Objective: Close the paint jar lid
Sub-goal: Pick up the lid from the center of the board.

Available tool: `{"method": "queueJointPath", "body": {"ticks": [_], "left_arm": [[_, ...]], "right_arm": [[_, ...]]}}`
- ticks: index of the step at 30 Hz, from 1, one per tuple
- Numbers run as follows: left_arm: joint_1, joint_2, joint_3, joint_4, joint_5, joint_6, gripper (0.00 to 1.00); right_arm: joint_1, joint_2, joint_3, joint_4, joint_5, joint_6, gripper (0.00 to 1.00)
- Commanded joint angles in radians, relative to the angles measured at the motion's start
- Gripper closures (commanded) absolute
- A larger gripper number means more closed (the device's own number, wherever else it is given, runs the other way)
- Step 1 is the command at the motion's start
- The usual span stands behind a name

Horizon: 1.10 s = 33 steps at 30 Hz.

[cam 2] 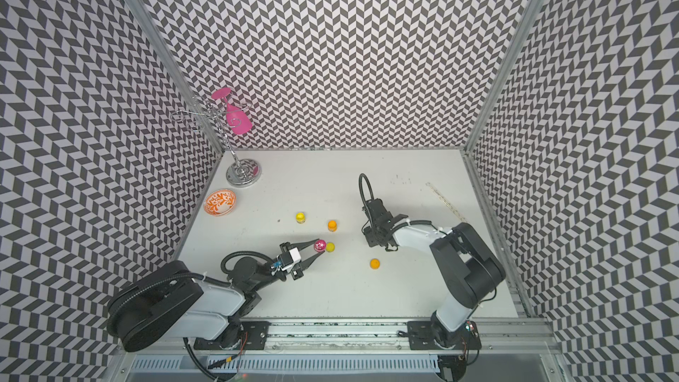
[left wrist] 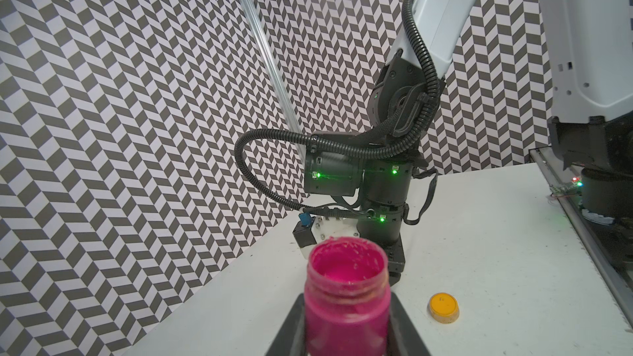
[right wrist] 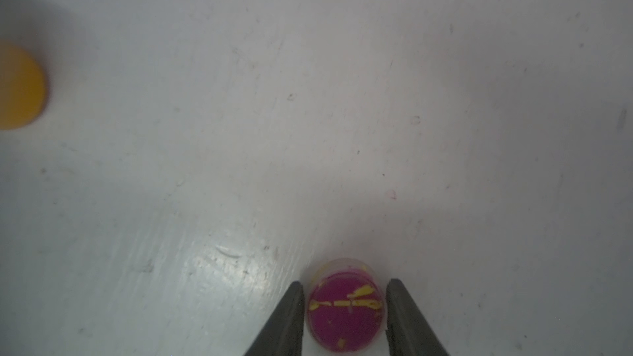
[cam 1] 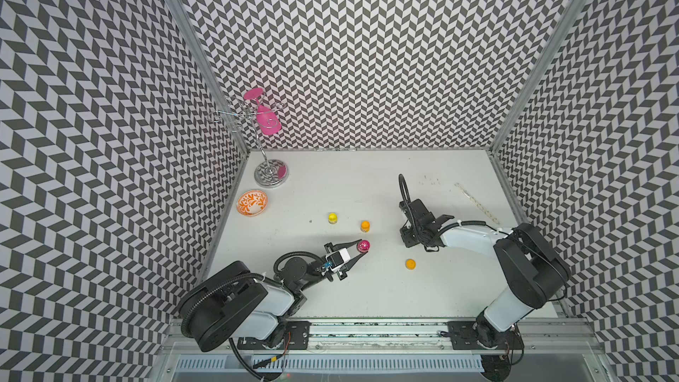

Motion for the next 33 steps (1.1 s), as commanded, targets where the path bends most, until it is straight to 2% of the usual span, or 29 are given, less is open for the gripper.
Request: {"method": "queueJointPath", "body": {"ticks": [1, 8, 19, 26, 33], "left_arm": [[-0.009, 0.002, 0.022, 0.163, 0.016, -0.001, 0.69], [-0.012, 0.006, 0.023, 0.163, 0.02, -0.001, 0.69], [-0.016, 0.01, 0.026, 0.162, 0.021, 0.001, 0.69], [-0.014, 0.008, 0.028, 0.15, -0.009, 0.011, 0.69], [0.035, 0.033, 0.044, 0.144, -0.06, -0.1, 0.69]], "right_arm": [[-0.01, -0.007, -0.007, 0.033, -0.027, -0.007, 0.6], [-0.014, -0.001, -0.005, 0.03, -0.041, -0.011, 0.6], [-0.016, -0.01, -0.007, 0.034, -0.051, -0.013, 0.67], [-0.009, -0.105, -0.018, 0.04, -0.09, -0.024, 0.69], [0.01, -0.166, 0.054, -0.022, -0.169, -0.047, 0.7]]}}
